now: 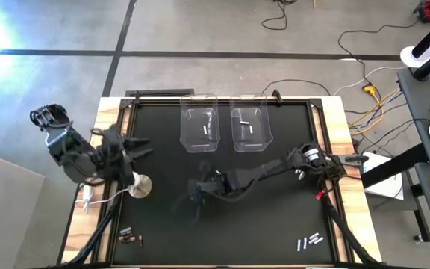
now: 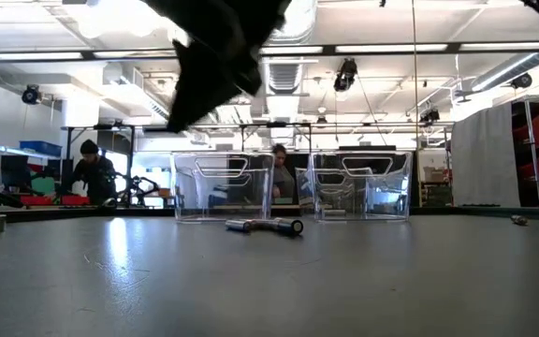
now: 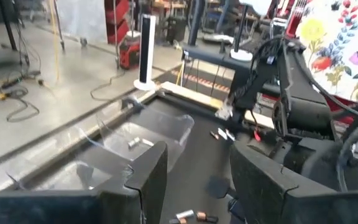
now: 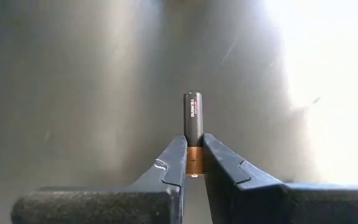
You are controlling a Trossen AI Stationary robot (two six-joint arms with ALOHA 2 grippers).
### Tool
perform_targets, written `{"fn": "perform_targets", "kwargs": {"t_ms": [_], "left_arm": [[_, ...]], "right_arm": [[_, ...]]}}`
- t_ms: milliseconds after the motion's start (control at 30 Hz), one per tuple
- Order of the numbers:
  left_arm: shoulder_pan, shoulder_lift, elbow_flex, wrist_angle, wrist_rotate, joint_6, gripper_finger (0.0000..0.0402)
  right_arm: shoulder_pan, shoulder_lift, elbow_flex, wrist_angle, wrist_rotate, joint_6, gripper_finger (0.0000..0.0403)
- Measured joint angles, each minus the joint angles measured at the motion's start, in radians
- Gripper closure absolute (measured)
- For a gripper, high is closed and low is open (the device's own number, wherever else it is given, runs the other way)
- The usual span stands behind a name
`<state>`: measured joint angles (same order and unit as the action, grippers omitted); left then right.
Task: Sort batteries
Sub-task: Put the black battery into the left transparent bin
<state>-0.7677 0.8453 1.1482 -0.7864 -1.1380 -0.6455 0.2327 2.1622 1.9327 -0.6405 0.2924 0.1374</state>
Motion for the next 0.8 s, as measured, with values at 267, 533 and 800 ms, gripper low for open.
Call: {"fn": "perform_targets", "kwargs": {"t_ms": [267,533,800], "left_arm": [[0.000,-0.089,-0.002,-0.007,-0.005,0.087,0.0247],[0.000,-0.125,-0.004,-0.006,-0.041,0.085,0.0247],[0.021,-0.183,0.003,0.007,-0.162,0.063,0.0247]], "right_arm": [[-0.185,0.000,0.217,-0.019,-0.096,-0.202,0.0374],[-0.348,0.000,0.269,-0.003,-0.181,-0.345,0.0374],[-0.447,0.000,0.269,0.009,-0.250,-0.406,0.0374]]}}
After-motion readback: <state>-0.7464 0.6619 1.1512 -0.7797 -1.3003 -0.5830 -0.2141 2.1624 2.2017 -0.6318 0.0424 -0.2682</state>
